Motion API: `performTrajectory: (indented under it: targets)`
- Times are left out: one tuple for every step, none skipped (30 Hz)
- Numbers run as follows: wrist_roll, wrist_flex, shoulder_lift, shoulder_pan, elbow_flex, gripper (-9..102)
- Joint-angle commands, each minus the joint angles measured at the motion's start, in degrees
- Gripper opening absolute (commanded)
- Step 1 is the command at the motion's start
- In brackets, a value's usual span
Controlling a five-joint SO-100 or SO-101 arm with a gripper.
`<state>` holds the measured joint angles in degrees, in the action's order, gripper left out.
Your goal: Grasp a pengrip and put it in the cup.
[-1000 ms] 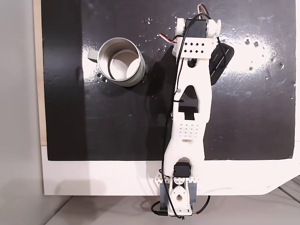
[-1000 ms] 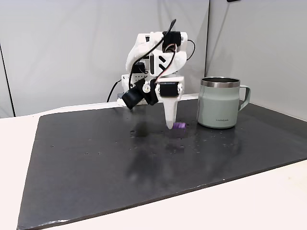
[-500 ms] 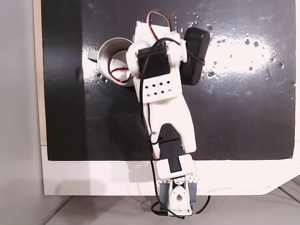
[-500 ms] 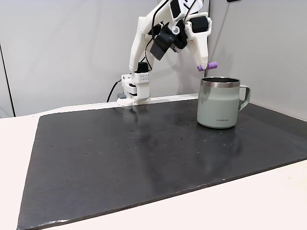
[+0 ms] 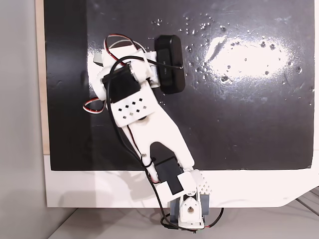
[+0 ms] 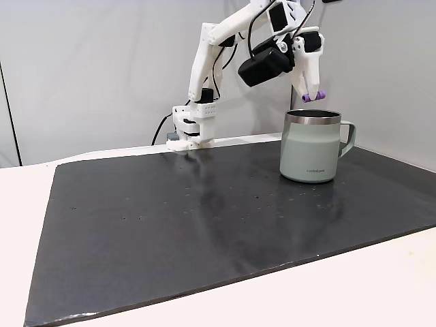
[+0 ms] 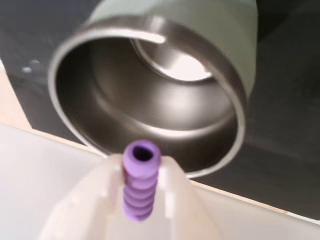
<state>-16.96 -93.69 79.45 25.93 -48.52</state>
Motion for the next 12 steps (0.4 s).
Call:
performTrajectory:
  targets:
    - [1.05, 1.05, 1.49, 0.09, 0.35, 8]
    - [1.32, 1.05, 1.49, 0.09, 0.35, 13]
    - [1.41, 1.05, 1.49, 0.0, 0.35, 18]
    - [1.41, 1.05, 1.49, 0.0, 0.26, 20]
    - [1.41, 1.05, 1.49, -0.09, 0.18, 22]
    - [1.41, 1.05, 1.58, -0.18, 0.09, 22]
    - [1.41, 1.05, 1.67, -0.18, -0.09, 22]
    - [1.41, 1.14, 1.76, -0.18, -0.26, 22]
    - [1.41, 1.14, 1.85, -0.18, -0.35, 22]
    - [1.41, 1.14, 1.85, -0.18, -0.44, 22]
    - [1.41, 1.14, 1.93, -0.18, -0.44, 22]
    - [1.41, 1.14, 1.93, -0.18, -0.44, 22]
